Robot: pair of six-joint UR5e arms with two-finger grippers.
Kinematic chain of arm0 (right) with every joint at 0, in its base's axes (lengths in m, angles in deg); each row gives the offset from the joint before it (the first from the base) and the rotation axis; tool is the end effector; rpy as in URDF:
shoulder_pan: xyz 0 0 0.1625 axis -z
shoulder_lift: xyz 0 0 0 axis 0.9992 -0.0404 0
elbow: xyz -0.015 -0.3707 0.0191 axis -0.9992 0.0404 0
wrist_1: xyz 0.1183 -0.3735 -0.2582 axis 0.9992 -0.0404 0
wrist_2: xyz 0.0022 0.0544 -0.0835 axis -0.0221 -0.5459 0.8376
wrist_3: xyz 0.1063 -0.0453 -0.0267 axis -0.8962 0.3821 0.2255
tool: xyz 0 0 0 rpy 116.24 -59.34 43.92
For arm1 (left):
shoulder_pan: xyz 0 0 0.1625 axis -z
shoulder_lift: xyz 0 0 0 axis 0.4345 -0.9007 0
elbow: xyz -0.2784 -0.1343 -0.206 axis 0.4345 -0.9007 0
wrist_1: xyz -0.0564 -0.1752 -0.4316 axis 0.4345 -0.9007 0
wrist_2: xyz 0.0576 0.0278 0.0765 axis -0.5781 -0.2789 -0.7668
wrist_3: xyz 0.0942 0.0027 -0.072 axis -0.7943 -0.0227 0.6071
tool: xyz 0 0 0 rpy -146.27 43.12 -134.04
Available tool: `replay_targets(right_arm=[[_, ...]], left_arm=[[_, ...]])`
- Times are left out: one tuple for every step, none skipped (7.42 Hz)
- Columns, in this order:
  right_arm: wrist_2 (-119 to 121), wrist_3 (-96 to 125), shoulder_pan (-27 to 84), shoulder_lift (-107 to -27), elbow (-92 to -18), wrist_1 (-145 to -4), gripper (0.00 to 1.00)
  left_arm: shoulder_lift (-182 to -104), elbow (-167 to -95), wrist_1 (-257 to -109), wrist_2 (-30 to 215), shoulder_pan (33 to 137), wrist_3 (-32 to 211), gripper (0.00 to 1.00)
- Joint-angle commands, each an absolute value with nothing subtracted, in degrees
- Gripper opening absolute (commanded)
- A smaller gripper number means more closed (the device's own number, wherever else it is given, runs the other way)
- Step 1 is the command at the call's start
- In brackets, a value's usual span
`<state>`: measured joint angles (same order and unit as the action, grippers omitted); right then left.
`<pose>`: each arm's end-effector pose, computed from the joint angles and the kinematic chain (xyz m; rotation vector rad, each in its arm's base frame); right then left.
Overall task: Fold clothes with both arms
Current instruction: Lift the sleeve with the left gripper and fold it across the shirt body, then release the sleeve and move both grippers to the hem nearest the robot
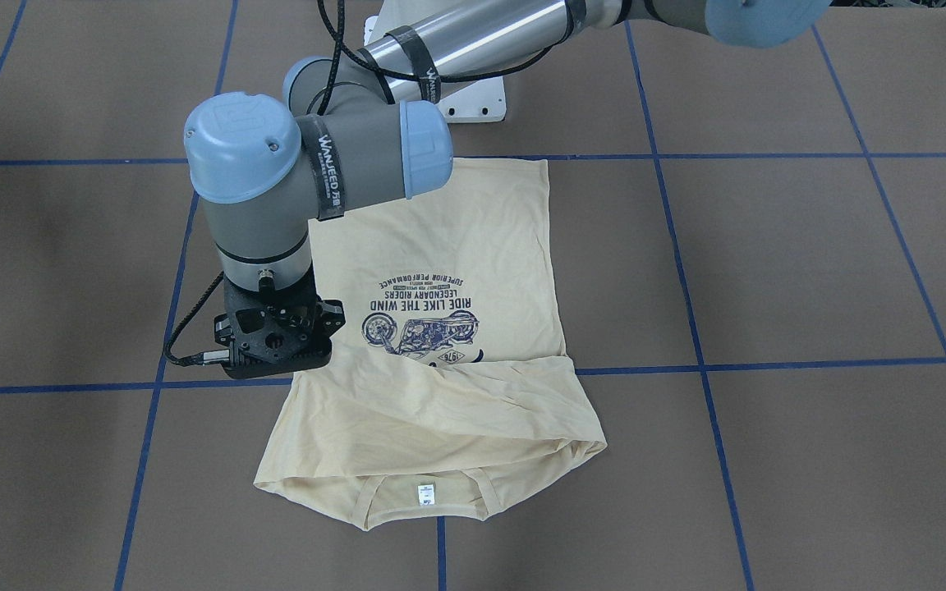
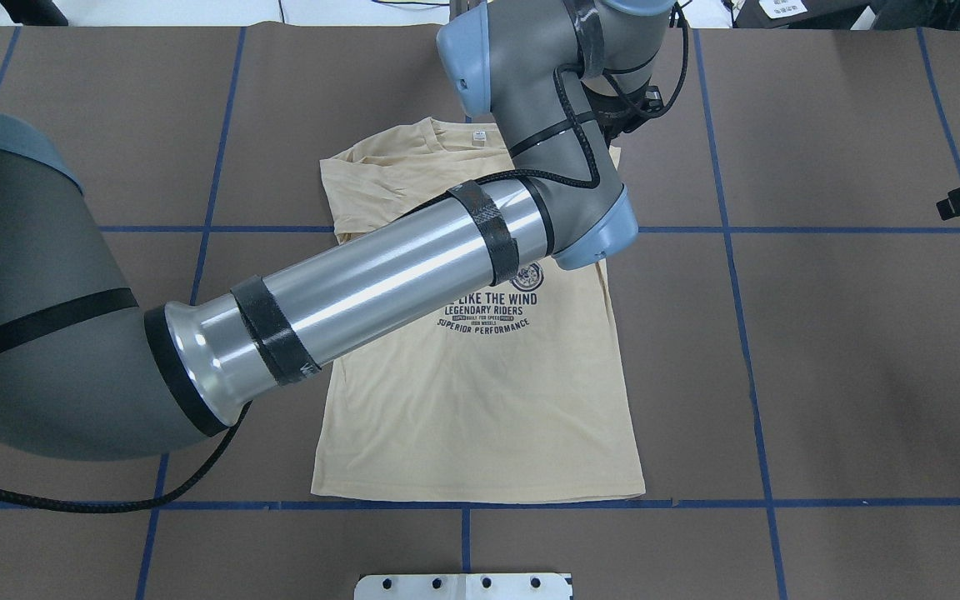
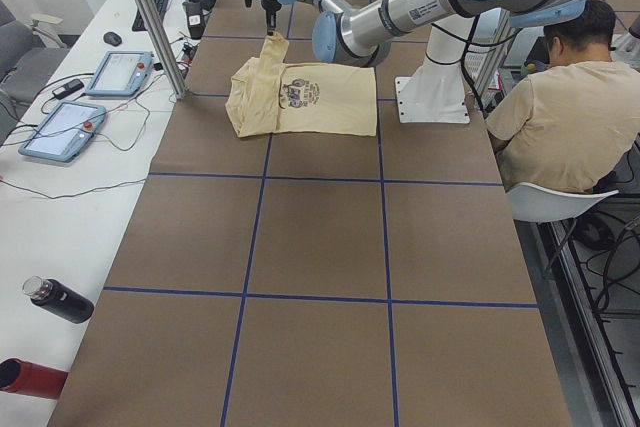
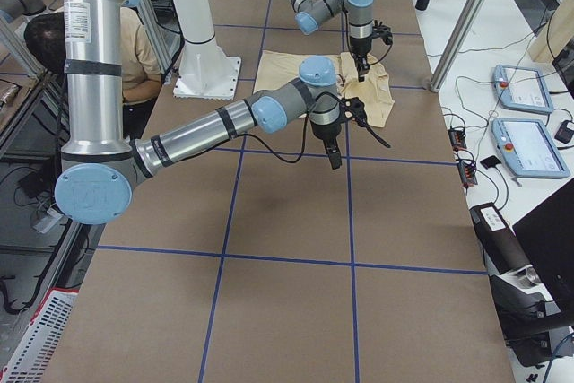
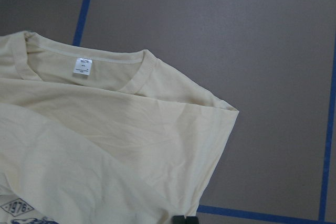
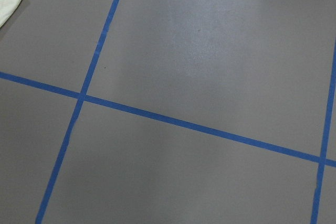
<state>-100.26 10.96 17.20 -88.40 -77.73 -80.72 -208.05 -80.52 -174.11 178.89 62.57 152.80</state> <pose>-0.1173 -0.5284 0.3790 0.3038 -0.7363 -0.1539 0.6533 -0.6102 -0.0694 0.1113 0.9509 -0.2610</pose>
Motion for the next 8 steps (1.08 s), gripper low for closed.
replay_targets(right_arm=[[-100.3,10.9,17.2,-88.3,-77.8,-80.7,1.00],[-100.4,10.9,17.2,-88.2,-77.8,-80.7,1.00],[-100.5,10.0,17.3,-87.8,-78.1,-80.7,1.00],[-100.7,4.6,17.5,-85.9,-78.7,-80.6,1.00],[-100.4,-1.7,21.0,-84.8,-80.4,-80.5,1.00],[-99.5,-9.4,25.2,-82.5,-81.7,-80.7,1.00],[-96.0,-16.8,30.6,-81.4,-83.8,-80.8,1.00],[-90.2,-23.8,37.3,-81.4,-86.0,-80.8,1.00]], left_arm=[[-208.2,-80.7,-175.5,178.2,62.1,151.4,1.00],[-208.0,-82.2,-175.3,178.4,62.1,151.1,1.00],[-205.7,-87.0,-173.9,178.5,62.1,149.4,1.00],[-200.7,-95.7,-170.2,178.7,62.1,147.3,1.00],[-195.4,-104.5,-165.9,180.2,62.2,144.0,1.00],[-188.2,-114.1,-165.6,180.2,62.3,142.8,1.00],[-179.7,-124.0,-165.4,180.2,62.4,138.0,1.00],[-170.1,-133.8,-165.4,180.2,62.5,134.3,1.00]])
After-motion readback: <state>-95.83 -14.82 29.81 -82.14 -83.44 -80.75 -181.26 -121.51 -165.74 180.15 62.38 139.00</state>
